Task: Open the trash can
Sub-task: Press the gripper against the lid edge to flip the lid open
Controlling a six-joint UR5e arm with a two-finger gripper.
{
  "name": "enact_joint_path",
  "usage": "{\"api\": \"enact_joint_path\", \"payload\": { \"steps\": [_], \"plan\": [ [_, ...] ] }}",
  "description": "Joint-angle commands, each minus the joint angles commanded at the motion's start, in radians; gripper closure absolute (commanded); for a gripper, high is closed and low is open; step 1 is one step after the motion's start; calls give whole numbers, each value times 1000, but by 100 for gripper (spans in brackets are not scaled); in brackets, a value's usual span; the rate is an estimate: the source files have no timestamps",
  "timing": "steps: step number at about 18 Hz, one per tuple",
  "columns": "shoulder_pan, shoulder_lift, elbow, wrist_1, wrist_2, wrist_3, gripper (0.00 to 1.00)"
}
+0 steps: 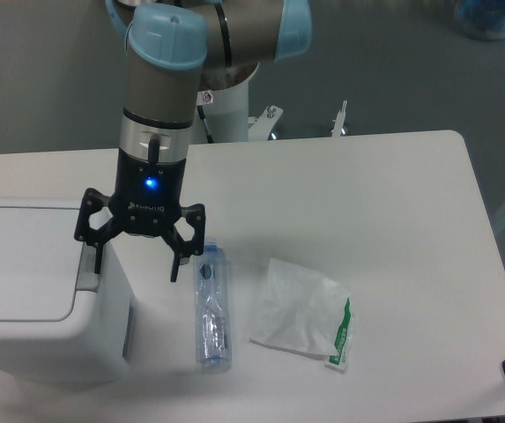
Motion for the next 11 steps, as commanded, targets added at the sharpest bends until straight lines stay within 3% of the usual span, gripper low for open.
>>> {"api": "enact_joint_path", "payload": {
  "steps": [7,11],
  "plan": [
    [-2,2,2,0,0,0,0],
    [0,11,47,0,-2,-8,0]
  ]
}}
